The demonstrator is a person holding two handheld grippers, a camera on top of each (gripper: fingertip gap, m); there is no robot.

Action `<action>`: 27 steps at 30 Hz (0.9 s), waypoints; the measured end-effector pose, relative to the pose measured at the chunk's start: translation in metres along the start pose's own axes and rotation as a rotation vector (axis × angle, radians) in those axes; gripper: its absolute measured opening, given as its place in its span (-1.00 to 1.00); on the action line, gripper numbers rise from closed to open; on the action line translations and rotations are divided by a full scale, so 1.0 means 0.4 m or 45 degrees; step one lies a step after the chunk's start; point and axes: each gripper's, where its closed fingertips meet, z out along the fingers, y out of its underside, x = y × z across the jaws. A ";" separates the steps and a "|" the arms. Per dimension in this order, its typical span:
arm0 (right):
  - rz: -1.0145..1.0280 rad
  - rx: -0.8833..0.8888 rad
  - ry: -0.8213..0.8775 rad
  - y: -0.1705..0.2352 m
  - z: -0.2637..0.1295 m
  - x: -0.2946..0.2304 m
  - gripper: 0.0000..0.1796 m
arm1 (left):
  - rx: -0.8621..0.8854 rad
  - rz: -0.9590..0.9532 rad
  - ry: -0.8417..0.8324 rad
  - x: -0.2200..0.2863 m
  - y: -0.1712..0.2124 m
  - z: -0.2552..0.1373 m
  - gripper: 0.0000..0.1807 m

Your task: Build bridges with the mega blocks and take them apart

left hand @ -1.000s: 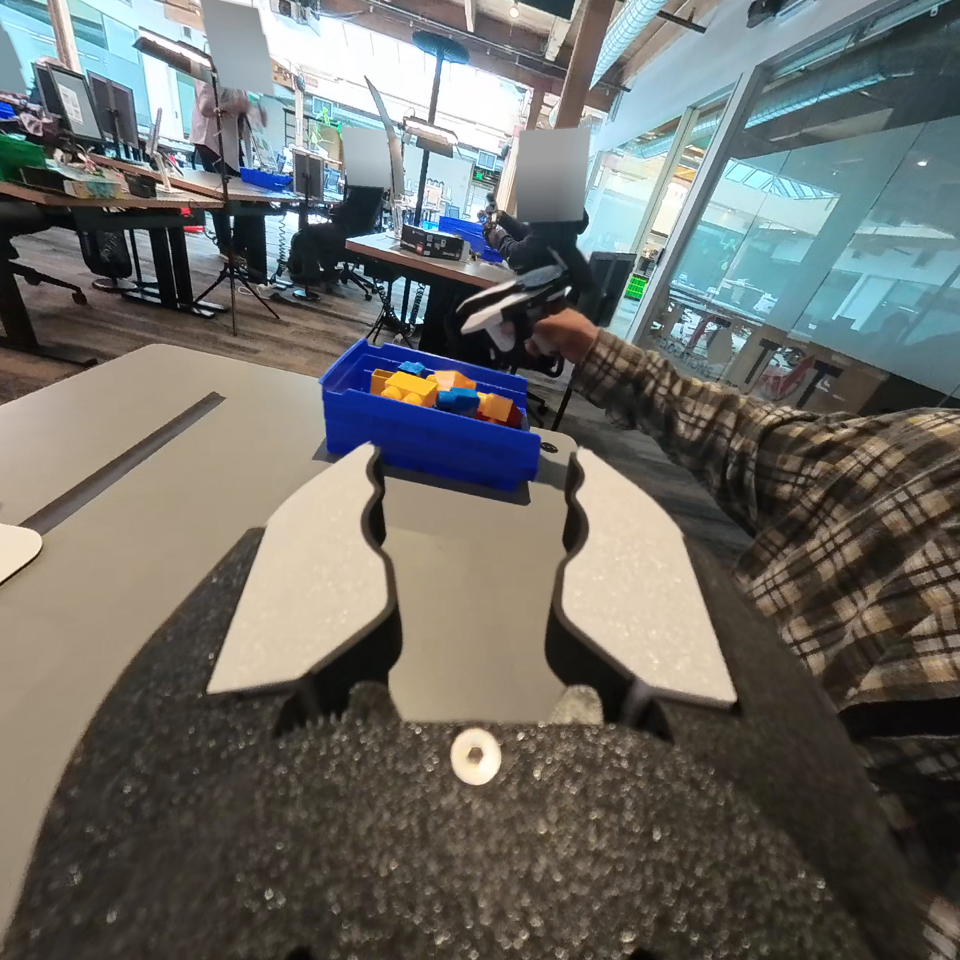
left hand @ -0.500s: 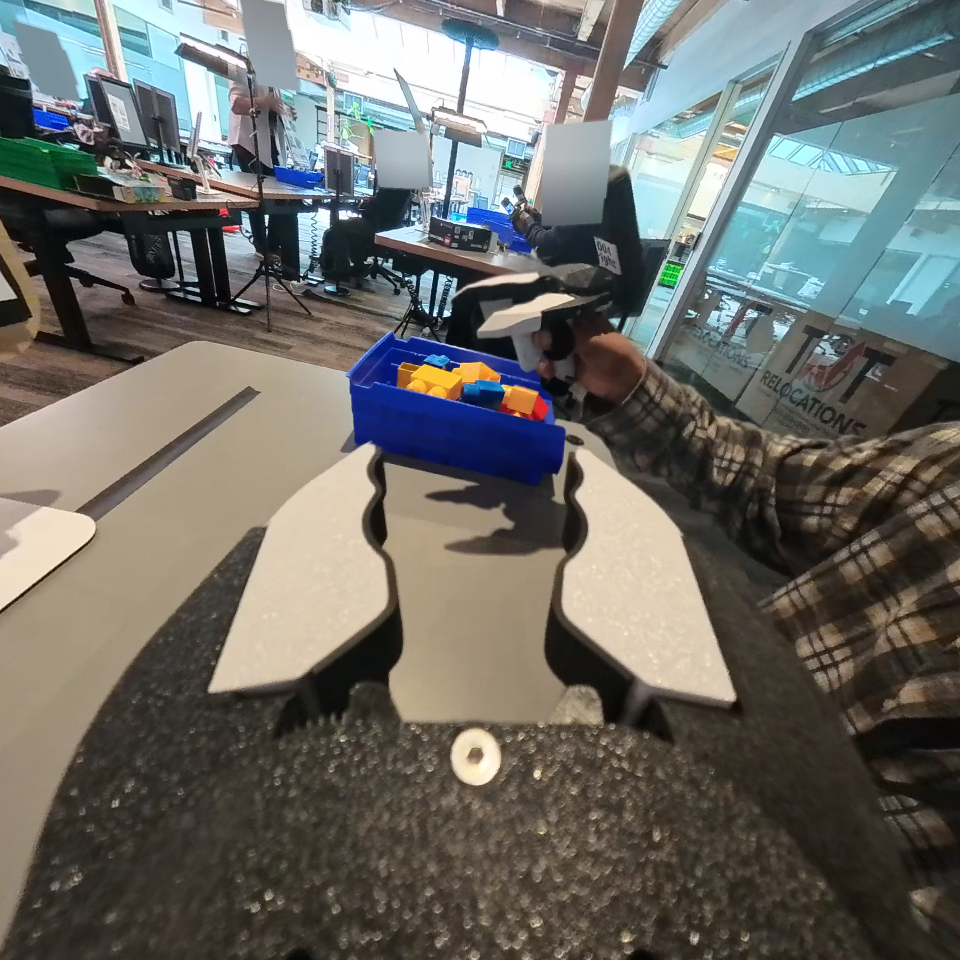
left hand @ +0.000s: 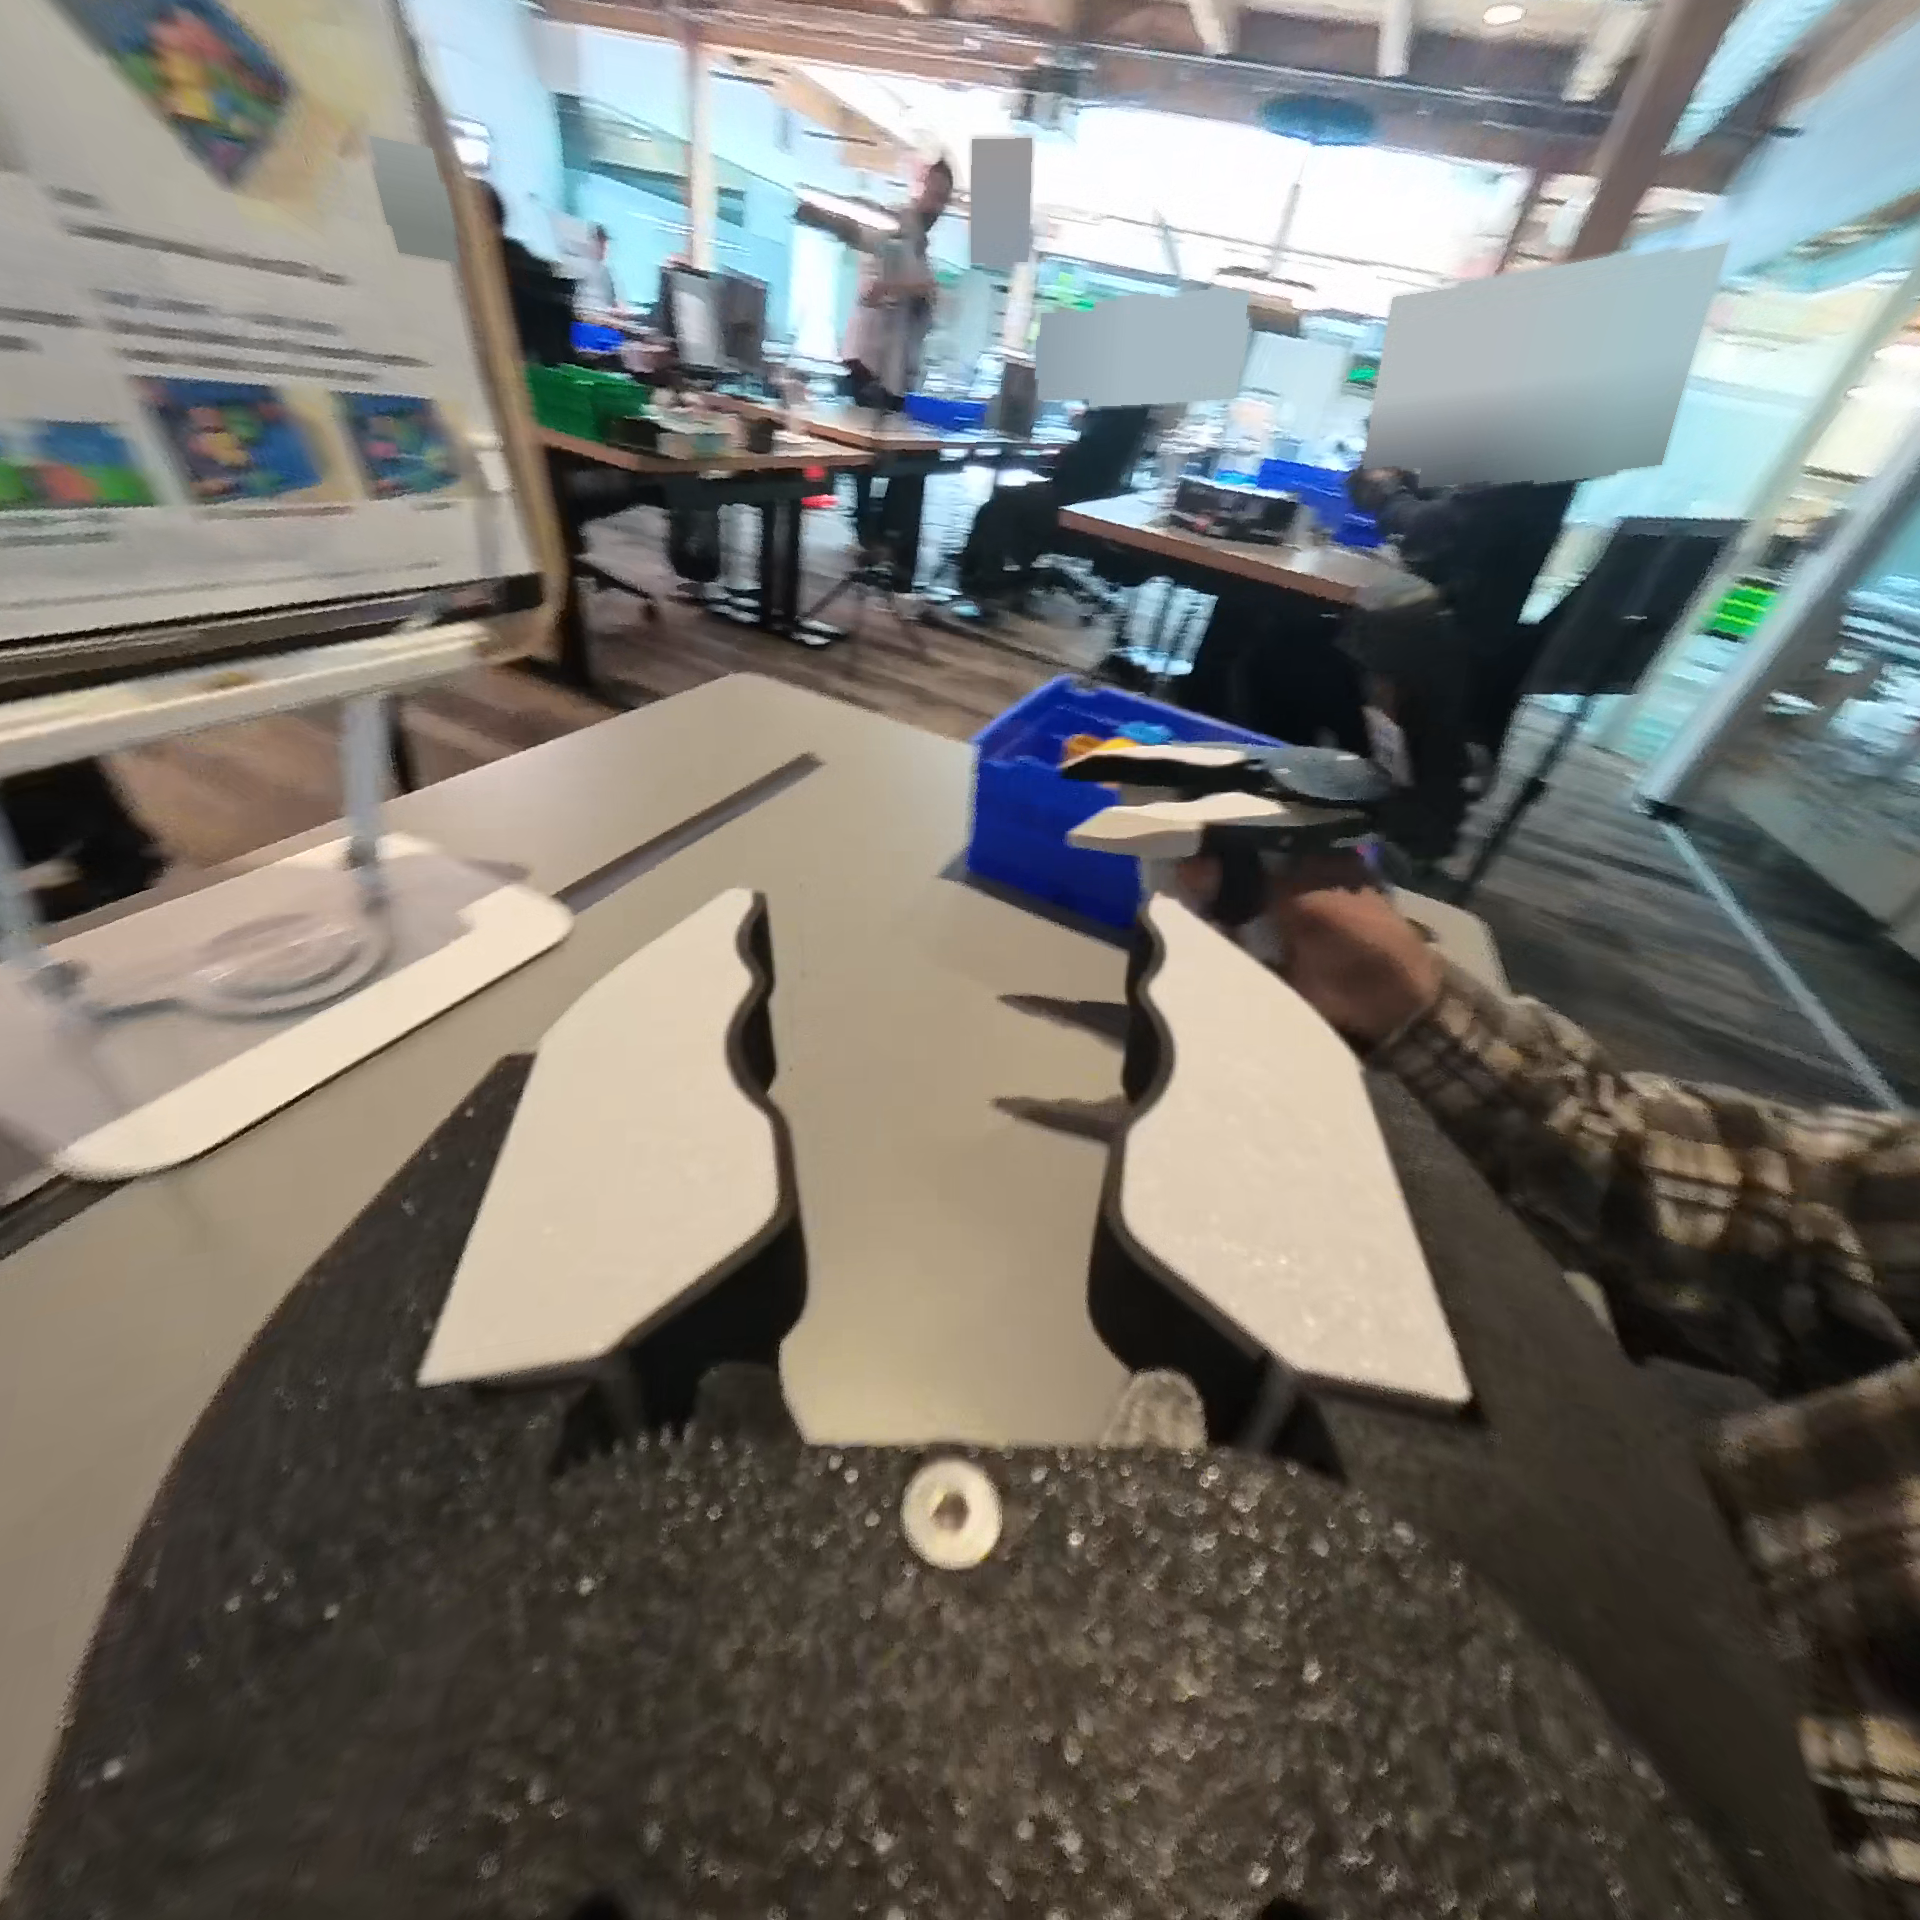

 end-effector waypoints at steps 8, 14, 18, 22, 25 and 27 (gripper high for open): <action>0.004 -0.004 -0.065 0.007 0.000 -0.027 -0.13 | 0.025 -0.001 -0.564 -0.043 0.115 -0.285 -0.29; -0.018 -0.007 -0.098 0.012 -0.002 -0.060 -0.13 | 0.092 0.034 -0.750 -0.076 0.181 -0.357 -0.31; -0.036 -0.056 -0.125 0.022 -0.002 -0.080 -0.10 | 0.101 0.064 -0.771 -0.102 0.210 -0.329 -0.33; -0.055 -0.060 -0.125 -0.028 -0.056 -0.071 -0.08 | 0.089 0.073 -0.751 -0.102 0.221 -0.316 -0.32; -0.147 -0.079 -0.070 -0.087 -0.124 -0.025 -0.05 | 0.133 0.004 -0.695 -0.100 0.222 -0.314 -0.31; -0.237 -0.115 0.026 -0.133 -0.185 0.051 -0.03 | 0.119 -0.006 -0.680 -0.098 0.232 -0.310 -0.31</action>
